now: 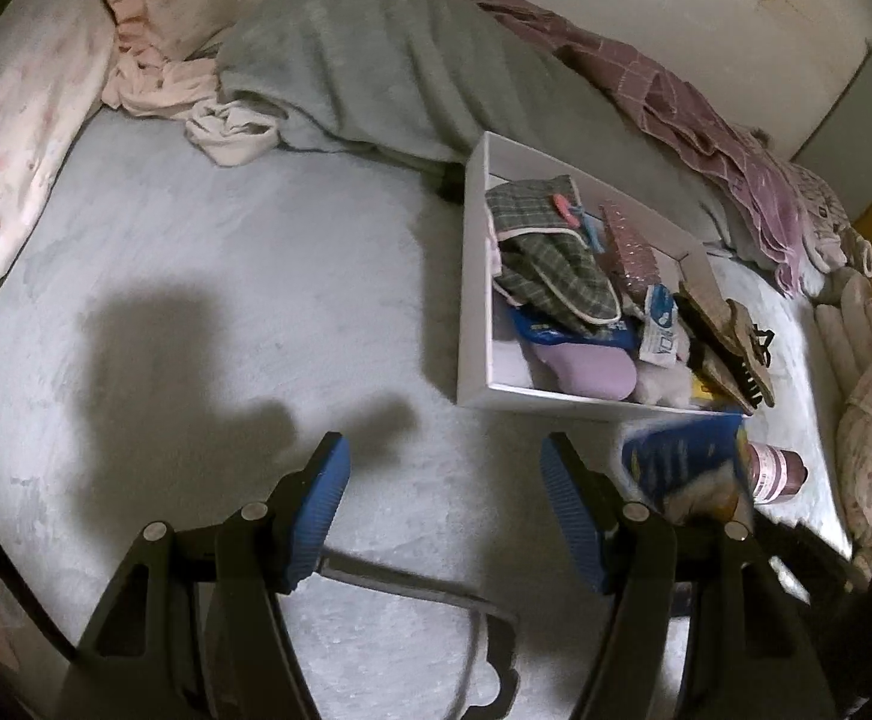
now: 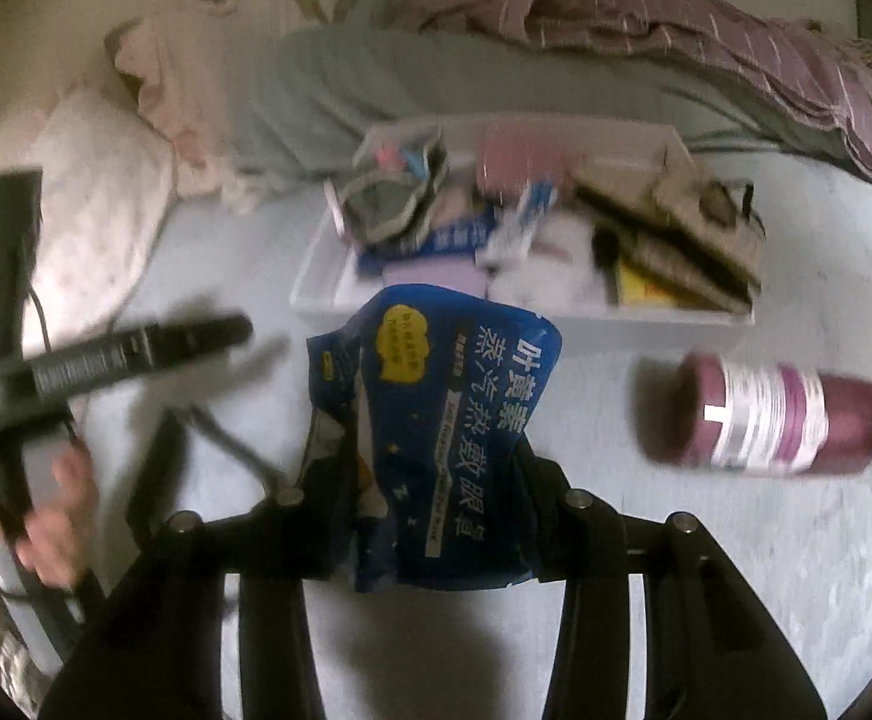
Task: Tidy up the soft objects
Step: 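Grasp the blue eye-mask packet with the right gripper, then carry the blue packet over the tray with the right gripper, then push the blue packet down into the tray and open the right gripper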
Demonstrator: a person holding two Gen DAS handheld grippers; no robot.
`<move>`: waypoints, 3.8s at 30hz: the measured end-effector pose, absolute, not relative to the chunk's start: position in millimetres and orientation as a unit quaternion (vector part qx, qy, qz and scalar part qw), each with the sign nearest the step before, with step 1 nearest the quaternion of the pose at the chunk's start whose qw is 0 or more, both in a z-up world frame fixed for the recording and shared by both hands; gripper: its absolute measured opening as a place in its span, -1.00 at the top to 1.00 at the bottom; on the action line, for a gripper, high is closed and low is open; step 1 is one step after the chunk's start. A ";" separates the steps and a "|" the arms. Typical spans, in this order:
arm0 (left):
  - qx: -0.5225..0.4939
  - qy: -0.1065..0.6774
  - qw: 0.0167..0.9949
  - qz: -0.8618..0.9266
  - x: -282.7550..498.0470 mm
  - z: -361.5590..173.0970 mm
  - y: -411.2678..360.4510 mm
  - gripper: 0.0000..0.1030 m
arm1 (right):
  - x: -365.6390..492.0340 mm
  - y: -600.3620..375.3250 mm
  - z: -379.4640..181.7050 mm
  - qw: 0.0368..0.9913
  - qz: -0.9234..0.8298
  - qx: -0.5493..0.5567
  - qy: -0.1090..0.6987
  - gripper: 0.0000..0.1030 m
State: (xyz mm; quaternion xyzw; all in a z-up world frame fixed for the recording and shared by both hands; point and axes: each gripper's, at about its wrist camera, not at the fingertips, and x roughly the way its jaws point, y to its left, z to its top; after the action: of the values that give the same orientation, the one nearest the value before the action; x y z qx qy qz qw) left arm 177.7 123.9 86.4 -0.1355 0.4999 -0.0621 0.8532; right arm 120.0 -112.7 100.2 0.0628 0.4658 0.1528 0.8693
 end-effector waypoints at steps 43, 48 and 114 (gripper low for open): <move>-0.035 0.396 0.915 -0.067 198.2 95.6 23.2 -0.34 | 225.0 -167.3 110.8 0.862 0.124 0.144 0.470 0.02; -0.040 0.372 0.926 -0.046 203.6 89.5 27.5 -0.34 | 234.3 -162.5 97.5 0.857 0.140 0.176 0.464 0.02; -0.073 0.370 0.926 -0.018 211.2 78.0 36.0 -0.57 | 255.0 -141.1 55.5 0.866 0.143 0.160 0.453 1.00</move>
State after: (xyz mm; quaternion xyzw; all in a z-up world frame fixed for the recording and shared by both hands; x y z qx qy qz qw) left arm 211.2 36.0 78.0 -0.0733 0.3703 -0.0185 0.9258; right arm 255.0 -141.1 55.5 0.1599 0.4526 0.1428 0.8656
